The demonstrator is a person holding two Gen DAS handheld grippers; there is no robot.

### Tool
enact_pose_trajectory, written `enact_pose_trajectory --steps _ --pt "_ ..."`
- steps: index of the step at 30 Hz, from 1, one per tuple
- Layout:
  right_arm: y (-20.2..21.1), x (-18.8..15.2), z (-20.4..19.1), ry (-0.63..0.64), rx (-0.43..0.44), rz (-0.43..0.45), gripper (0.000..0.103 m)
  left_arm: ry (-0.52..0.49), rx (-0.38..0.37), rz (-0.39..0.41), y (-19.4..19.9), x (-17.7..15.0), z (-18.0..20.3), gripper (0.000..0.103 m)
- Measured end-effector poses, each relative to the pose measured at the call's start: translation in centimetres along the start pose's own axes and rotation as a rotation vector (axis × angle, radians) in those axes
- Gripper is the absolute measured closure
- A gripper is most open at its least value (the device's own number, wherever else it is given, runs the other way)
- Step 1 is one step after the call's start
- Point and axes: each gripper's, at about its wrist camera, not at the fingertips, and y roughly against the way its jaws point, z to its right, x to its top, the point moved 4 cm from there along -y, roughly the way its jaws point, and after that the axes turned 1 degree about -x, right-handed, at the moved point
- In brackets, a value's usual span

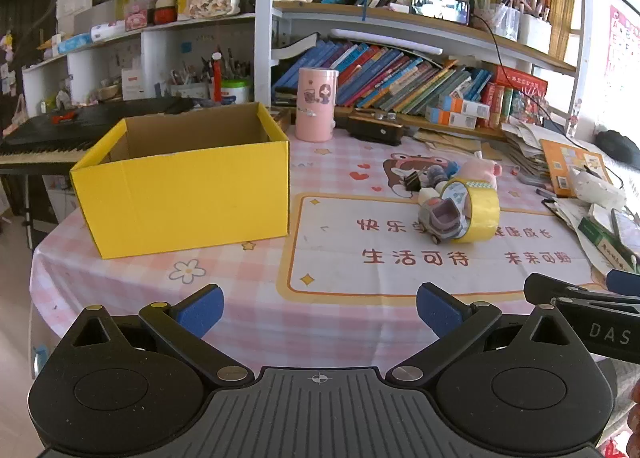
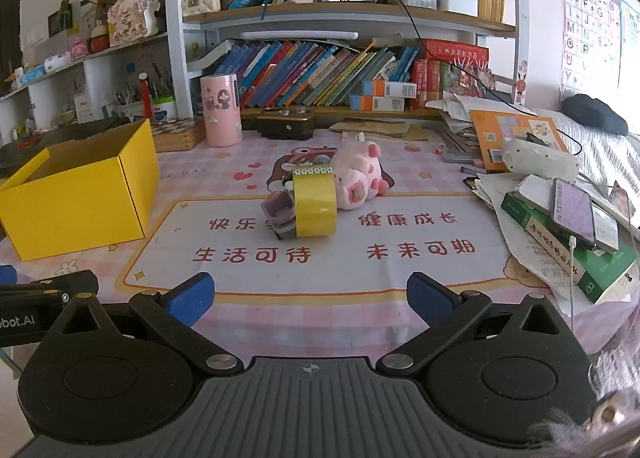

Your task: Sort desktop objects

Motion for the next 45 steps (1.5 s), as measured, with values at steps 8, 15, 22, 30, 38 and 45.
enact_pose_trajectory --steps 8,15,22,30,38,45 --pt "0.1 -0.1 0.5 -0.013 0.004 -0.012 0.000 0.002 0.000 -0.005 0.0 -0.1 0.0 0.000" --pt "0.0 -0.3 0.6 -0.015 0.003 -0.016 0.000 0.002 0.003 -0.009 0.0 -0.2 0.1 0.000" --pt "0.0 -0.3 0.8 -0.023 -0.003 -0.027 0.000 0.003 0.003 -0.015 0.0 -0.4 0.1 0.000" --pt "0.1 -0.3 0.9 -0.027 -0.008 -0.032 0.000 0.004 0.005 -0.020 0.0 -0.3 0.0 0.000" --pt "0.1 -0.4 1.0 -0.027 -0.010 -0.034 0.000 0.006 0.009 -0.025 0.1 -0.3 0.1 0.000" --pt "0.1 -0.4 1.2 -0.027 -0.014 -0.035 0.000 0.010 0.012 -0.029 0.1 -0.4 0.0 0.000"
